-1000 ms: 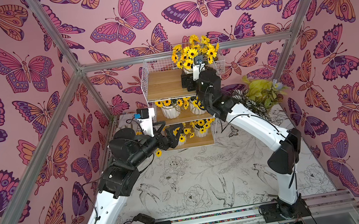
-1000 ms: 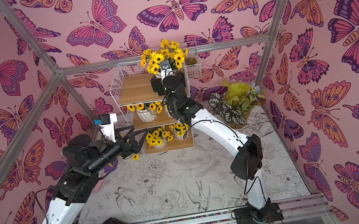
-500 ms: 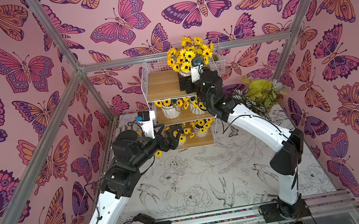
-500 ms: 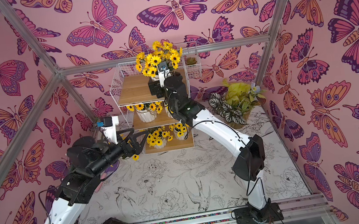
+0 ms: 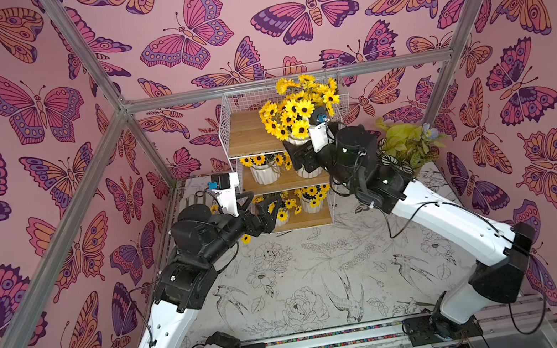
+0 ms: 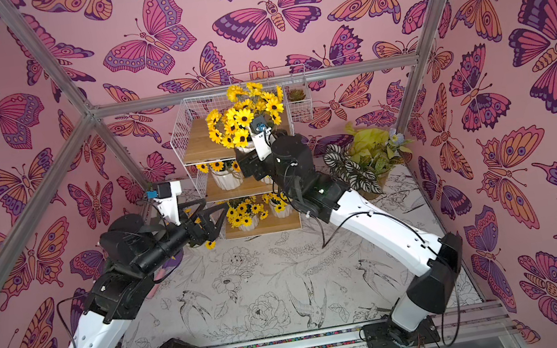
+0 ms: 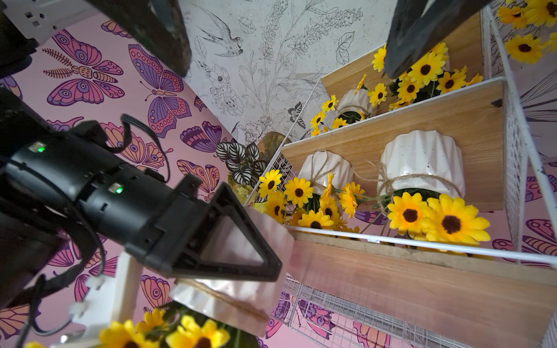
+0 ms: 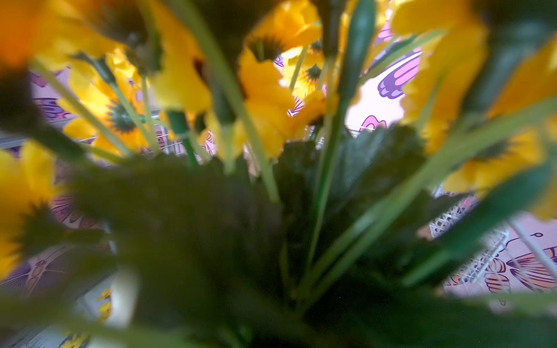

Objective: Take the sunflower pots off the shelves
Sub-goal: Pick up the sunflower pot from the shelf.

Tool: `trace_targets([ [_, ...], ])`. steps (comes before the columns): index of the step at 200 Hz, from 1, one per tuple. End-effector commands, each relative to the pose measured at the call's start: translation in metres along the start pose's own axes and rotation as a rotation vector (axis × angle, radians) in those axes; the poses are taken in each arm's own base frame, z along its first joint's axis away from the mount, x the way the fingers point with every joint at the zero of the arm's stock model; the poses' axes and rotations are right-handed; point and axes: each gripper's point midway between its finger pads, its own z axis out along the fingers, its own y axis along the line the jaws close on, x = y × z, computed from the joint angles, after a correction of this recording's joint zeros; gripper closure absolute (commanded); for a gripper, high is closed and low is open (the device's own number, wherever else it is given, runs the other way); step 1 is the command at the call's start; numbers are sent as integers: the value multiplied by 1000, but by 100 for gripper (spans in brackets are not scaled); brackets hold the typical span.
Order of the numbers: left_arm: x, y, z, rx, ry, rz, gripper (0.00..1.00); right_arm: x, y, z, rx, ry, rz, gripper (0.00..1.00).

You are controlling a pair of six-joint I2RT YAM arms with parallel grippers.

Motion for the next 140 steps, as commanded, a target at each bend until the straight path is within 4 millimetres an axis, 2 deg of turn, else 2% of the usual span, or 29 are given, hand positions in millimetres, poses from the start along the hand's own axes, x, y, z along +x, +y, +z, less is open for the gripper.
trace_targets([
  [1,4,-1,-2,6,-4,14,0,-40,-9,-45,9,-117,24,49],
  [39,7,-2,-3,15,3,4,0,-18,-25,-93,55,-95,24,49],
  [82,15,1,-2,16,12,-5,0,24,-54,-136,140,-96,66,49],
  [101,20,1,-1,19,22,-11,0,41,-64,-146,182,-80,78,49],
  [140,30,3,3,24,42,-23,0,86,-80,-150,291,-20,80,49],
])
